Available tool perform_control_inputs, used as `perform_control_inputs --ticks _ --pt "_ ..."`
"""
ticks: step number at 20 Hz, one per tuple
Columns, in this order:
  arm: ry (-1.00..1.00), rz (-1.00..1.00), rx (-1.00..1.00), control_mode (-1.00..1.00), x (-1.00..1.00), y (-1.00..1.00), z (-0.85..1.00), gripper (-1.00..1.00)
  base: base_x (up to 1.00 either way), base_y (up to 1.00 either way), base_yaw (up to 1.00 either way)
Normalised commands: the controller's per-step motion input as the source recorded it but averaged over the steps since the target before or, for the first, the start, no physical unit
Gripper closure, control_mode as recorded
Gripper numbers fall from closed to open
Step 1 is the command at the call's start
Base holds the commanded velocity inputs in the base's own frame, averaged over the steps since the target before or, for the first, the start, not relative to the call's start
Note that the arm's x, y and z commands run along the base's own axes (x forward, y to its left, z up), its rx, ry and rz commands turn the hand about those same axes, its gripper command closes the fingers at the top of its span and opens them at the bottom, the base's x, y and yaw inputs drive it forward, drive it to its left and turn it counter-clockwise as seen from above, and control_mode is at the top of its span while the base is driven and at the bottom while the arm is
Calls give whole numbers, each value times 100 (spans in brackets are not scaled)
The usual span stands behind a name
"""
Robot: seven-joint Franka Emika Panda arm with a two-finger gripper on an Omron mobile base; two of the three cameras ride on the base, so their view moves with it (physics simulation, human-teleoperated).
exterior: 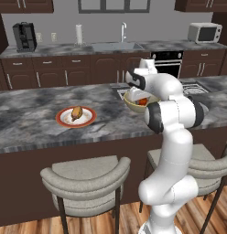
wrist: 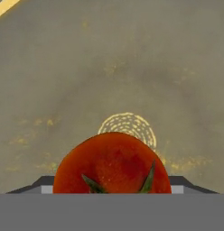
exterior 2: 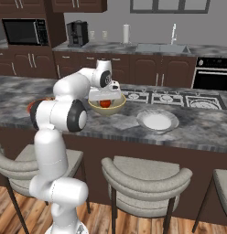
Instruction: Pick the chicken drumstick and tomato from their plates and place them in the bowl. Then put the bowl in the fridge.
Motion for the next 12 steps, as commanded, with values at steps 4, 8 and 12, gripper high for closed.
perform_control_inputs --ticks 4,8,12 --pt "0 0 -3 -100 1 0 0 -100 0 0 0" --pt "0 0 0 -100 0 0 1 -100 0 0 0" --pt "0 0 0 -100 0 0 15 -100 0 0 0"
